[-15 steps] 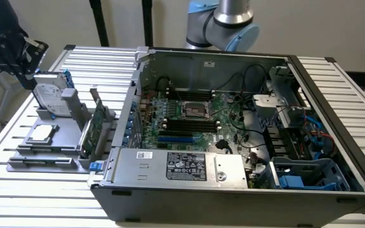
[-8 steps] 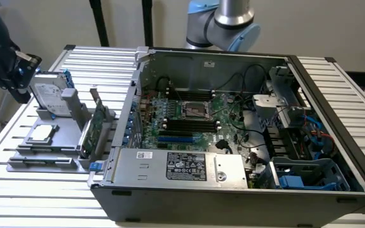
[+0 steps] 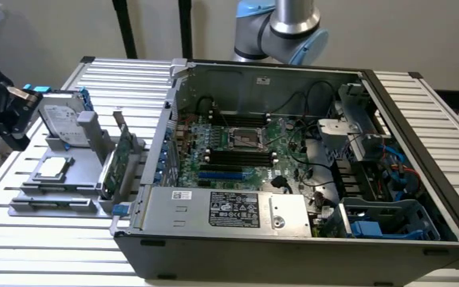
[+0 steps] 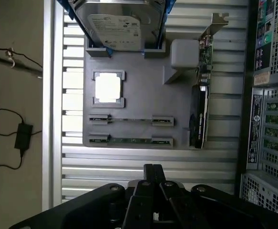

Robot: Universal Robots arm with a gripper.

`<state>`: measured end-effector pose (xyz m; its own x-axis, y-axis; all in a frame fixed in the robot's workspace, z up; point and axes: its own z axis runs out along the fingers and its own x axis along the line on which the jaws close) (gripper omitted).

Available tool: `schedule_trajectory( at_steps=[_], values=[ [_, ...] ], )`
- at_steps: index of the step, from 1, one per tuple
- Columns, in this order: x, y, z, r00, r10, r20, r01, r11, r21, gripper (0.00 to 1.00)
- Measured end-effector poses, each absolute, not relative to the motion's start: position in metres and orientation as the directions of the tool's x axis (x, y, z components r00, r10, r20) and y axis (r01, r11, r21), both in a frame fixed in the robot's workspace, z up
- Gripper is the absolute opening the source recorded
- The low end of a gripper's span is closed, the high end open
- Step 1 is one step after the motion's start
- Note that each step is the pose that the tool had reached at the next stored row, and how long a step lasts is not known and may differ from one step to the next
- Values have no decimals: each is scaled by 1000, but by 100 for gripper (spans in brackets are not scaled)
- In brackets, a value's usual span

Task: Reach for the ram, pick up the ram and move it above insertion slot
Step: 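Reach for the ram, then pick up the ram and move it above insertion slot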

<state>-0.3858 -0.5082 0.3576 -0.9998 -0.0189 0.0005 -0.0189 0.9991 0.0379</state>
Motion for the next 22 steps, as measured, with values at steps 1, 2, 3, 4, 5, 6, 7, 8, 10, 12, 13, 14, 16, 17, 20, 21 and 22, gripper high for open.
schedule_trajectory(
  at_steps=[1,2,3,4,5,6,7,8,10,12,13,14,16,17,20,21,22],
  values=[
    [-386,-508,358,-1000,-19,0,-19,999,38,11],
    [-386,-508,358,-1000,-19,0,-19,999,38,11],
    [-386,-508,358,-1000,-19,0,-19,999,38,11],
    [-386,-508,358,-1000,-19,0,-19,999,38,11],
    [-386,-508,357,-1000,-19,0,-19,999,38,11],
    [-386,-508,357,-1000,-19,0,-19,999,38,11],
    [-386,-508,357,-1000,-19,0,-19,999,38,11],
    [-386,-508,358,-1000,-19,0,-19,999,38,11],
    [-386,-508,357,-1000,-19,0,-19,999,38,11],
    [-386,-508,357,-1000,-26,0,-26,999,38,11],
    [-386,-508,358,-999,-41,0,-41,998,38,11],
    [-386,-508,358,-998,-59,0,-59,998,38,11],
    [-387,-508,357,-996,-94,0,-94,995,38,11],
    [-387,-508,357,-994,-112,0,-112,993,38,11],
    [-386,-508,357,-986,-168,0,-167,985,38,11],
    [-386,-508,357,-983,-185,0,-185,982,38,11],
    [-386,-508,357,-979,-203,0,-203,978,38,11]
  ],
)
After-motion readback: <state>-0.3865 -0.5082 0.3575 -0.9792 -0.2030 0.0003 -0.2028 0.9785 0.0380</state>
